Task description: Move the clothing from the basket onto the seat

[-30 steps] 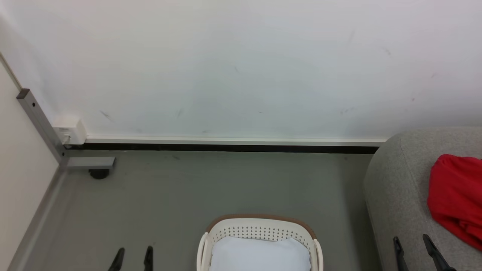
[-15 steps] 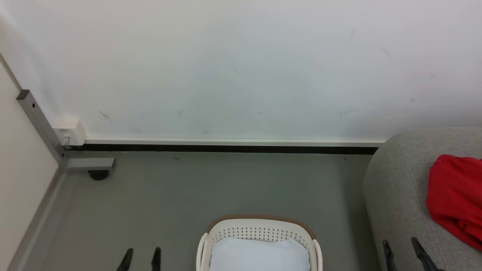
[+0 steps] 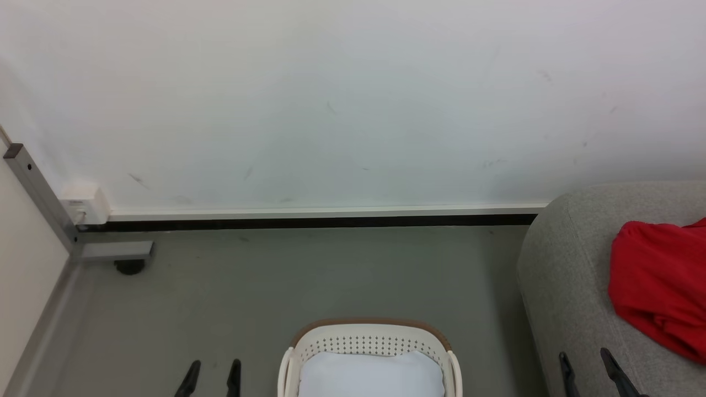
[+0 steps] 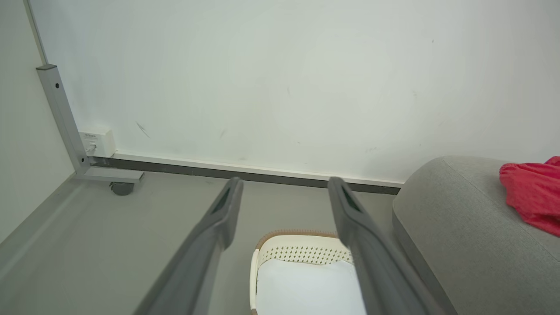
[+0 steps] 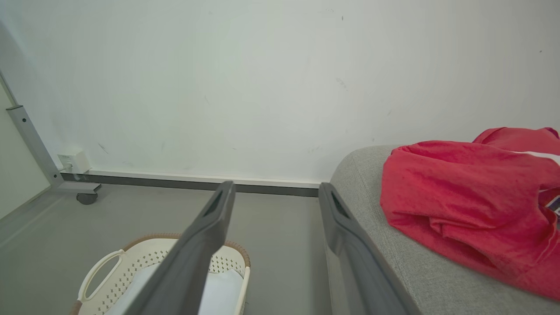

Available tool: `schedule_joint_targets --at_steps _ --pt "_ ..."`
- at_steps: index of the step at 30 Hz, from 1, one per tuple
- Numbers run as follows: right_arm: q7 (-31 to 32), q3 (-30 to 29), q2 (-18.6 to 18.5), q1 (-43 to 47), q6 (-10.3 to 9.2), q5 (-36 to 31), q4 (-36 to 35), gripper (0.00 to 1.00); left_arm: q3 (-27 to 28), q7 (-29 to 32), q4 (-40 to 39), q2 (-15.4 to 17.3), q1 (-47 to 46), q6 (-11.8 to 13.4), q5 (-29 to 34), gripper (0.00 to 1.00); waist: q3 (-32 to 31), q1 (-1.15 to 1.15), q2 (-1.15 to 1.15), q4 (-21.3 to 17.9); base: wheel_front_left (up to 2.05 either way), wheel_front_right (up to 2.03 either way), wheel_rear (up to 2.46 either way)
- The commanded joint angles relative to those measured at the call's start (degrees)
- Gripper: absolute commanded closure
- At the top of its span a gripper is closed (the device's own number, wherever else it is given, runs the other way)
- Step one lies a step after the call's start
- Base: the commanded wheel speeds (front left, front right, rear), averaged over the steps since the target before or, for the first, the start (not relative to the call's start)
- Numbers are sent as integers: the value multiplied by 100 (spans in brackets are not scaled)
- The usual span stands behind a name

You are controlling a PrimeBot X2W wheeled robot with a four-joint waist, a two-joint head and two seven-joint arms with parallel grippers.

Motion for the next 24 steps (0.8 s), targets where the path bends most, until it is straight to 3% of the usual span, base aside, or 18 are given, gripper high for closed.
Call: schedule_joint_targets --at_steps 1,6,7,12,24 --pt "-19 8 -5 61 -13 80 24 0 -6 -2 -18 -8 -50 -24 40 0 -8 0 0 -22 0 0 0" --pt "-19 -10 -5 50 -13 57 52 0 -159 -2 -80 -5 -92 -22 20 0 -10 0 0 -32 0 0 0" --pt "0 -7 0 3 0 5 51 100 -184 0 -71 -10 -56 -9 3 100 -10 0 0 -33 0 0 0" --pt "42 3 35 68 0 13 292 100 -230 4 174 -63 80 -6 -18 100 -9 0 0 -35 0 0 0" --pt "389 -119 27 -120 -1 1381 213 100 -99 308 188 -17 -142 -5 -1369 100 33 0 0 -19 0 0 0"
